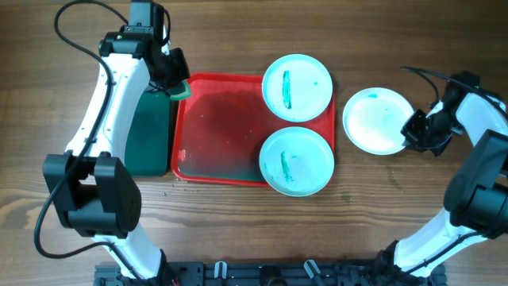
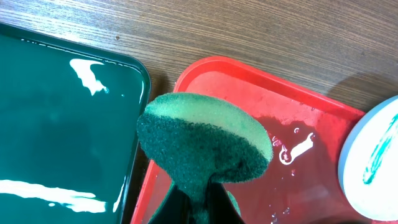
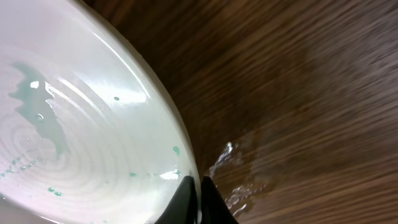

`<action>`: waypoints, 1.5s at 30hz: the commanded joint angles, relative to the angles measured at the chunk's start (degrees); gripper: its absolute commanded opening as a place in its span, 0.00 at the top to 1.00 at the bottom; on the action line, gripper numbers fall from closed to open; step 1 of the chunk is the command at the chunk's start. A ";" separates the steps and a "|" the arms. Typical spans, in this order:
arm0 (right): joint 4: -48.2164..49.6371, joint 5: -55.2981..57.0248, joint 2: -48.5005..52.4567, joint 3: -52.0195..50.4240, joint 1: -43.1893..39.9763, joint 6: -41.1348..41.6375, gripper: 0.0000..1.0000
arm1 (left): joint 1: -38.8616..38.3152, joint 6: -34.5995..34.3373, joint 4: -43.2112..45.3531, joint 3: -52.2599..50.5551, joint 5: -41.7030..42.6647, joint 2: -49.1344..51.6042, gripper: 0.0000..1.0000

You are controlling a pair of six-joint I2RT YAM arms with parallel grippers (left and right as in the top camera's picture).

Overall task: Clean dirty plates on tray and stack at the side
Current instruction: 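Carry the plate right of the red tray and set it down, then drag the bottom plate toward tray center with the right gripper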

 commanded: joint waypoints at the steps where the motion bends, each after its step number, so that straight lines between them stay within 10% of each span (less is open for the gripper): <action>1: -1.25 -0.39 -2.60 -0.24 1.25 -2.64 0.91 | -0.17 -0.70 0.15 0.94 -0.74 -0.85 0.96; 9: -7.69 -14.78 -15.08 3.96 3.54 -12.17 0.61 | -0.17 -0.70 0.15 0.94 -0.74 -0.85 0.96; 19: -3.63 -8.96 -15.19 -3.45 26.49 -9.22 0.61 | -0.17 -0.70 0.13 0.90 -0.74 -0.83 0.96; 45: 7.50 -2.49 -15.10 -16.15 38.86 -0.63 0.96 | -0.17 -0.70 0.15 0.90 -0.74 -0.83 0.96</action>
